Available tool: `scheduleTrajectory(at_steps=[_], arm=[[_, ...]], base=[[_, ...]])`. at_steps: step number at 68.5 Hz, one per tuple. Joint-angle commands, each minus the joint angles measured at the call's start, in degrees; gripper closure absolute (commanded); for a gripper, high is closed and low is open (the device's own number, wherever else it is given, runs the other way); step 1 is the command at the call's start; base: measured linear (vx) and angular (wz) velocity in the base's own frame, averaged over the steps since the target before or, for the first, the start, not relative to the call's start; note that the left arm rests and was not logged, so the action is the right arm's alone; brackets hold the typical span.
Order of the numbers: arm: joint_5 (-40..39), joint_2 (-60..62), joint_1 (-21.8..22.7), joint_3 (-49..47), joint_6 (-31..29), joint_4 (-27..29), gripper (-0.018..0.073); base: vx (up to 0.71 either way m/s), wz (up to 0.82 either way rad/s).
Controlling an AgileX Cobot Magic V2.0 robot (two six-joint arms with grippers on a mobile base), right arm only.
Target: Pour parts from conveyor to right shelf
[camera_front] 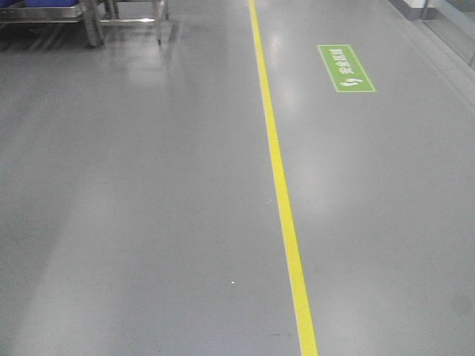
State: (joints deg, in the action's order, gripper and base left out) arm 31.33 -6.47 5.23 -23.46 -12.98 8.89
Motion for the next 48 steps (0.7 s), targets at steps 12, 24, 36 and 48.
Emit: scheduleTrajectory(at_steps=[12,24,36,48], arm=[[-4.66,-0.77,0.32,-1.63,-0.36,0.31,0.0568],[-4.66,-0.77,0.32,-1.63,-0.36,0.31,0.0568],[-4.66,-0.77,0.32,-1.63,-0.36,0.31,0.0568],[-4.66,-0.77,0.32,-1.63,-0.36,0.31,0.0568]], base=[[-0.05,-0.21],[0.02,-0.02],[0.07,0.02],[0.10,-0.02]])
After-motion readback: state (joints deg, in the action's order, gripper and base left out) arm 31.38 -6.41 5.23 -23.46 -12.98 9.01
